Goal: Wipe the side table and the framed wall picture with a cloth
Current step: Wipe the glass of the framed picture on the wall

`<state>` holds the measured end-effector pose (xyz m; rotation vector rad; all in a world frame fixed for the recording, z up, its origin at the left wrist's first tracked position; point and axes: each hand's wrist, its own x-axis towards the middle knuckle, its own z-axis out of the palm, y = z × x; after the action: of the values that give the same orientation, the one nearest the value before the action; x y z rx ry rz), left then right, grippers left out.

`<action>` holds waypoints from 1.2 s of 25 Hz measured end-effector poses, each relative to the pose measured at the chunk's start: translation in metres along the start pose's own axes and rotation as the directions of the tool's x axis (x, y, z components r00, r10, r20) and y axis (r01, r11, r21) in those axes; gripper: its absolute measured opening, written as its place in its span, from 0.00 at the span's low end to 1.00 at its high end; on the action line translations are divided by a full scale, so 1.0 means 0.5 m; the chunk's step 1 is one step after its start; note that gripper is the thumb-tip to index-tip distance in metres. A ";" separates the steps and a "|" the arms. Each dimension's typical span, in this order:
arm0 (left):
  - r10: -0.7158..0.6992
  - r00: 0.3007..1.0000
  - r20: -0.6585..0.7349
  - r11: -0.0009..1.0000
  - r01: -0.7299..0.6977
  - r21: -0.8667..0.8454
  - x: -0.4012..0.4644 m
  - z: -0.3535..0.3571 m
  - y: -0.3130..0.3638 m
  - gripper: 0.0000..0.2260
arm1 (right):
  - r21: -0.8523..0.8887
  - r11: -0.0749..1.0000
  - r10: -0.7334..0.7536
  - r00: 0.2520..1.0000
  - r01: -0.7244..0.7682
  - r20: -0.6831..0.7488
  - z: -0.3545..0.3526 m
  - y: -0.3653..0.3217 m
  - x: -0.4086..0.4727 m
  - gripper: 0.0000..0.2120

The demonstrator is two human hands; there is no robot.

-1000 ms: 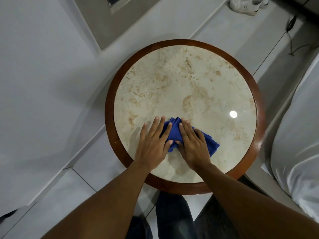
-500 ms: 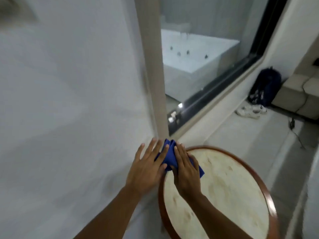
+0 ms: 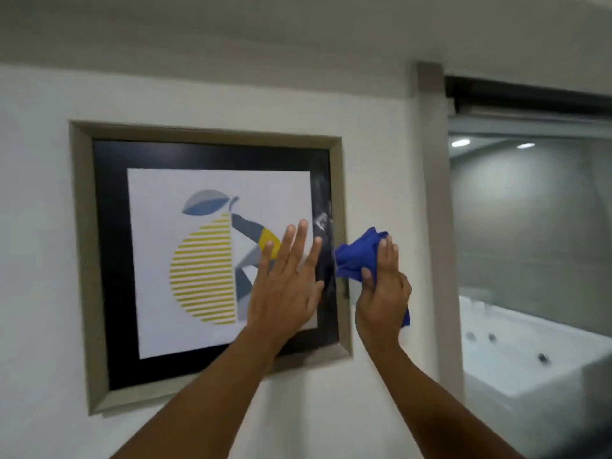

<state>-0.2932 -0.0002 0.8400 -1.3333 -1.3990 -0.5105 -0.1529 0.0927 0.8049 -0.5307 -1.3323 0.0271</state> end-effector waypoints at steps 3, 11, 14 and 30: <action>-0.081 0.992 0.100 0.996 0.076 0.047 0.001 0.022 -0.080 0.34 | 0.024 1.000 0.015 1.000 -0.014 -0.027 0.066 -0.056 0.046 0.26; 0.002 0.998 0.059 0.992 -0.009 0.124 -0.051 0.106 -0.121 0.35 | -0.221 0.973 0.104 0.978 -0.062 0.183 0.157 0.020 -0.150 0.27; 0.008 1.000 0.026 0.991 -0.012 0.134 -0.053 0.107 -0.119 0.35 | -0.255 0.965 0.095 0.988 -0.062 0.119 0.175 0.022 -0.150 0.30; 0.017 1.000 0.000 0.990 -0.017 0.141 -0.052 0.114 -0.122 0.34 | 0.014 0.995 -0.103 0.987 0.102 0.120 0.255 -0.118 0.273 0.26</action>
<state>-0.3760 0.0206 0.8203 -1.2300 -1.3952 -0.3934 -0.2527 0.1285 0.9699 -0.4594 -1.4758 -0.0202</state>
